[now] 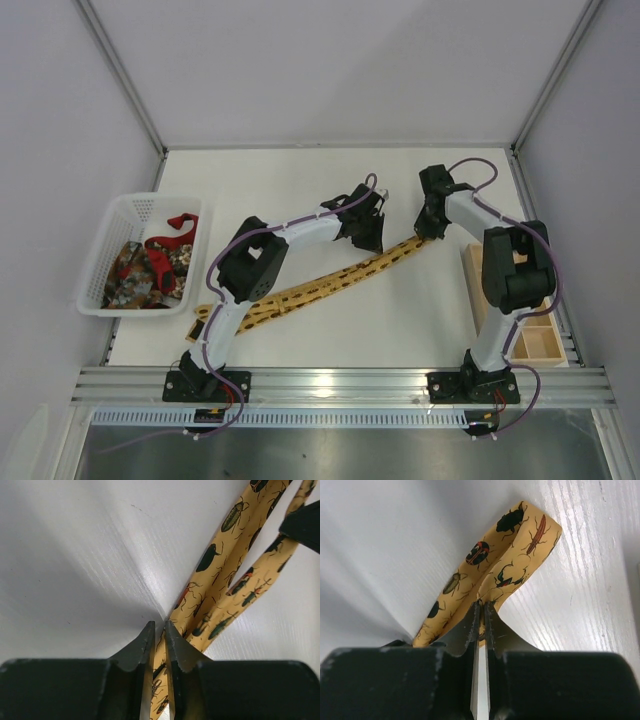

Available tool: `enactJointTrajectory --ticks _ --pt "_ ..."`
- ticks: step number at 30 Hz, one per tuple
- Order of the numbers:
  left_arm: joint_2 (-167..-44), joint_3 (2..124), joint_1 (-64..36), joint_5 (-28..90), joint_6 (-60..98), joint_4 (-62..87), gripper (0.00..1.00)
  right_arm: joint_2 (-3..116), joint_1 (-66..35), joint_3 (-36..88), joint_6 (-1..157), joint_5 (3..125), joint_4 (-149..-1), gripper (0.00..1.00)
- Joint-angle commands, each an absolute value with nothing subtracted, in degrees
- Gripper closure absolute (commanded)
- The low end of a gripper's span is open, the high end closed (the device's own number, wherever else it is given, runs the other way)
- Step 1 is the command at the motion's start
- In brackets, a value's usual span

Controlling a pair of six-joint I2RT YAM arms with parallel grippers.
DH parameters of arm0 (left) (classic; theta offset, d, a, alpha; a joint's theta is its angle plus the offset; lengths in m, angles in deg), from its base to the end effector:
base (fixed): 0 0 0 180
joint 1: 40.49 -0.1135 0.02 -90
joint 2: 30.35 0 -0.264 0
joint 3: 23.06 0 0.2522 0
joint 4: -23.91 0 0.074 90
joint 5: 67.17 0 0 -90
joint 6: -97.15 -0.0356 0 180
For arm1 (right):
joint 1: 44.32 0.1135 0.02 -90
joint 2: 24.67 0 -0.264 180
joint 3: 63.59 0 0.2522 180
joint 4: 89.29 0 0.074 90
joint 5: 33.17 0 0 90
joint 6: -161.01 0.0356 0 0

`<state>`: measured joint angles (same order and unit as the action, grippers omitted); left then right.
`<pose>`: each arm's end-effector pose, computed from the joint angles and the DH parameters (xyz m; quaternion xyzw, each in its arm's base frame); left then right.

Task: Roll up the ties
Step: Flatten the tie

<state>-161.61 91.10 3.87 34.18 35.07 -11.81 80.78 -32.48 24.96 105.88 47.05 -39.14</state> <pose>0.3533 -0.3553 0.1510 0.1661 0.9290 -0.2628 0.2009 0.3675 0.0709 0.1942 0.2115 0.9534 0.0019 0.2151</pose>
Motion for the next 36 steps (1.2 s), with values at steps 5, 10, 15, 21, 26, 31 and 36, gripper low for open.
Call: enactJointTrajectory --ticks 5,10,15,21,26,31,36 --pt "-158.9 92.5 4.2 36.1 33.3 -13.6 0.84 85.8 -33.0 30.2 104.9 47.4 -39.9 0.92" --pt "-159.3 93.0 4.1 36.4 32.9 -14.0 0.85 88.8 -33.2 32.1 104.7 48.0 -40.1 0.92" --pt "-159.8 93.7 4.1 36.3 32.8 -14.7 0.86 87.9 -33.2 31.9 104.3 47.4 -41.2 0.9" --pt "-159.7 94.0 3.6 35.4 33.3 -15.3 0.87 90.6 -33.5 33.3 103.6 47.5 -42.4 0.88" --pt "-159.6 95.3 2.6 31.3 34.0 -18.2 0.87 91.5 -33.5 32.4 102.9 48.5 -45.1 0.76" --pt "-156.7 95.6 0.0 27.4 34.6 -20.2 0.79 90.7 -33.5 32.4 102.1 49.3 -46.3 0.71" --pt "-150.9 96.3 -0.5 20.7 34.5 -25.0 0.67 90.5 -33.8 34.3 101.3 50.0 -44.9 0.51"
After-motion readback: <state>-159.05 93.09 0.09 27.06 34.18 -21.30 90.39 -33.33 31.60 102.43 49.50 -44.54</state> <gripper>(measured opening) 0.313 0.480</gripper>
